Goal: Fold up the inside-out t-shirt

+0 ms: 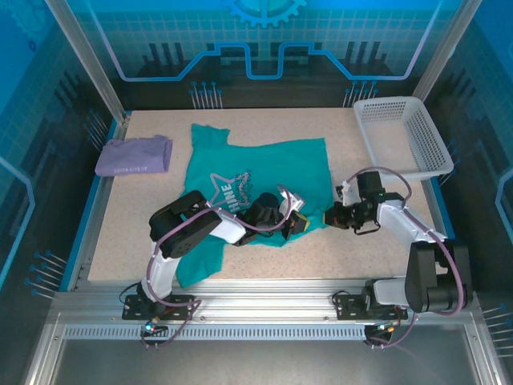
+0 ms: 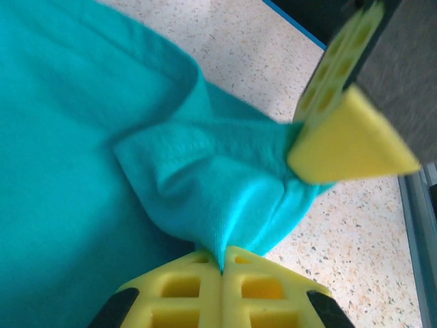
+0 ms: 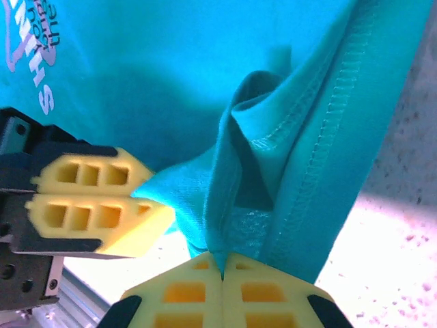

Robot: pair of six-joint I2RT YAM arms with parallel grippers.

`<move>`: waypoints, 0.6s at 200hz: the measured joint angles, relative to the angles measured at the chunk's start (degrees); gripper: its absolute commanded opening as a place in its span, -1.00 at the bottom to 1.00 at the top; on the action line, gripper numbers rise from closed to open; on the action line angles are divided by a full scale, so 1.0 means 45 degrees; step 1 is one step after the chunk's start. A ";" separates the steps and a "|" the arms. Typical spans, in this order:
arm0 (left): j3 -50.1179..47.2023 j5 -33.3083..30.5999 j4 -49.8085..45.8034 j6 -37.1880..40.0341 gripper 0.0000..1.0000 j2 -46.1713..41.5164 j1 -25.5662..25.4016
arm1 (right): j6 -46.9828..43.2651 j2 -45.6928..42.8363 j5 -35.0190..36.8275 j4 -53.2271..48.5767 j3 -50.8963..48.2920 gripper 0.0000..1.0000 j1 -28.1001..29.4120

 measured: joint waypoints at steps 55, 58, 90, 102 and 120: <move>0.0083 0.0092 -0.0029 0.0000 -1.00 0.0005 0.0000 | 0.0306 0.0821 -0.0160 0.0520 -0.0102 -0.63 -0.0010; 0.0083 0.0097 -0.0034 0.0000 -1.00 0.0005 0.0000 | 0.0306 0.0879 -0.0151 0.0539 -0.0097 -0.61 -0.0010; 0.0083 0.0141 -0.0044 -0.0005 -1.00 0.0005 0.0000 | 0.0311 0.1146 -0.0102 0.0631 -0.0010 -0.51 -0.0010; 0.0083 0.0141 -0.0044 -0.0005 -1.00 0.0005 0.0000 | 0.0306 0.1146 -0.0058 0.0636 0.0053 -0.50 -0.0010; 0.0083 0.0141 -0.0044 -0.0005 -1.00 0.0005 0.0000 | 0.0272 0.1146 0.0005 0.0627 0.0136 -0.50 -0.0015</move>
